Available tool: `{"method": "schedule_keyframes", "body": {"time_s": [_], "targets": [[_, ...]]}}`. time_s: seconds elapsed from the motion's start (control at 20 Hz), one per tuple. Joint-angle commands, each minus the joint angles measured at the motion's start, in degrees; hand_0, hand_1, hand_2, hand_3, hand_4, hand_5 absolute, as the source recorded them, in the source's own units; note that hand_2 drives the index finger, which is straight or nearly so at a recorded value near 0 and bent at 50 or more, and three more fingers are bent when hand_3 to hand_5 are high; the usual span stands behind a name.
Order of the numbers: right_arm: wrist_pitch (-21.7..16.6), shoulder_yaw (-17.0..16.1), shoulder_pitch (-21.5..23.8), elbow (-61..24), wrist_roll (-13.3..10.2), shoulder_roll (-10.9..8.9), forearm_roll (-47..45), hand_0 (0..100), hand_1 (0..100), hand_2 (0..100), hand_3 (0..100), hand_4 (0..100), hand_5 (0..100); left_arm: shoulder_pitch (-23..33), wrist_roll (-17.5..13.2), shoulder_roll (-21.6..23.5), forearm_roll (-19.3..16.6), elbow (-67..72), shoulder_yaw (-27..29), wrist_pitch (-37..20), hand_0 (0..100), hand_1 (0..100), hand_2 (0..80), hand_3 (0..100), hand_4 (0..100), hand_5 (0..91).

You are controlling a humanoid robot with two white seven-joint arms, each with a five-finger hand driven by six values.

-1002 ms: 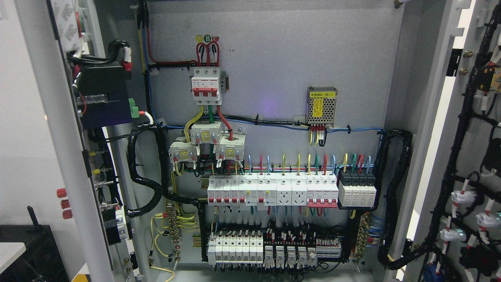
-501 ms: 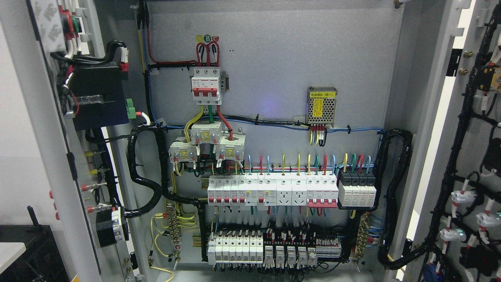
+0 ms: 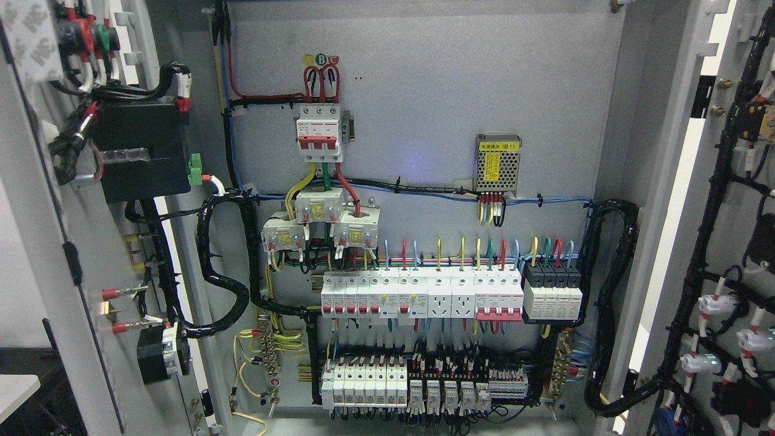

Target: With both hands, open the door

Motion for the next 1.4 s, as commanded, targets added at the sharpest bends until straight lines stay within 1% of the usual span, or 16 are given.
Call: {"method": "schedule_keyframes", "body": {"time_s": [0.0,0.15,0.3,0.4,0.55,0.7,0.8,0.95,1.0,1.1,1.15,1.2,1.3,1.35], "targets": [[-0.1,1.5,-0.7,1.1,-0.5,2.37,0.6,38,0,0,0,0,0,0.0,0.0,0.0,0.1,0.0,0.0,0.0,0,0,0.0,0,0,0.0],[-0.1,1.5,-0.8,1.2,-0.6,2.37,0.7,38,0,0,0,0,0,0.0,0.0,0.0,0.0,0.0,0.0,0.0,0,0,0.0,0,0,0.0],[0.0,1.5,-0.9,1.3,-1.3,3.25,0.7,38,0,0,0,0,0,0.0,0.0,0.0,0.0,0.0,0.0,0.0,0,0,0.0,0,0,0.0],[0.0,1.5,-0.9,1.5,-1.3,3.60,1.0,38,0,0,0,0,0,0.0,0.0,0.0,0.0,0.0,0.0,0.0,0,0,0.0,0,0,0.0],[-0.1,0.8,-0.7,2.1,-1.3,3.52,1.9,38,0,0,0,0,0,0.0,0.0,0.0,0.0,0.0,0.0,0.0,0,0,0.0,0,0,0.0],[-0.1,0.0,-0.4,2.3,-1.3,2.81,1.9,38,0,0,0,0,0,-0.1,0.0,0.0,0.0,0.0,0.0,0.0,0,0,0.0,0,0,0.0],[-0.2,-1.5,-0.2,3.2,-1.4,2.55,2.1,38,0,0,0,0,0,0.0,0.0,0.0,0.0,0.0,0.0,0.0,0,0,0.0,0,0,0.0],[-0.5,-4.6,-0.2,5.3,-2.1,2.37,3.7,38,0,0,0,0,0,0.0,0.0,0.0,0.0,0.0,0.0,0.0,0,0,0.0,0,0,0.0],[-0.6,-5.6,-0.2,5.7,-2.1,1.85,4.0,38,0,0,0,0,0,0.0,0.0,0.0,0.0,0.1,0.0,0.0,0,0,0.0,0,0,0.0],[-0.8,-7.1,-0.1,6.4,-2.3,0.18,4.0,38,0,0,0,0,0,0.0,0.0,0.0,0.0,0.0,0.0,0.0,0,0,0.0,0,0,0.0],[-0.8,-7.6,0.1,6.7,-2.8,-0.35,4.1,38,0,0,0,0,0,0.0,0.0,0.0,0.0,0.0,0.0,0.0,0,0,0.0,0,0,0.0],[-0.8,-8.0,0.2,6.9,-4.3,-0.70,4.4,38,0,0,0,0,0,0.0,0.0,0.0,0.0,0.1,0.0,0.0,0,0,0.0,0,0,0.0],[-0.9,-9.9,1.6,7.0,-8.2,-2.01,4.5,38,0,0,0,0,0,0.0,0.0,0.0,0.0,0.1,0.0,0.0,0,0,0.0,0,0,0.0],[-1.0,-10.7,2.4,7.0,-9.5,-2.28,4.5,38,0,0,0,0,0,0.0,0.0,0.0,0.0,0.0,0.0,0.0,0,0,0.0,0,0,0.0]]}}
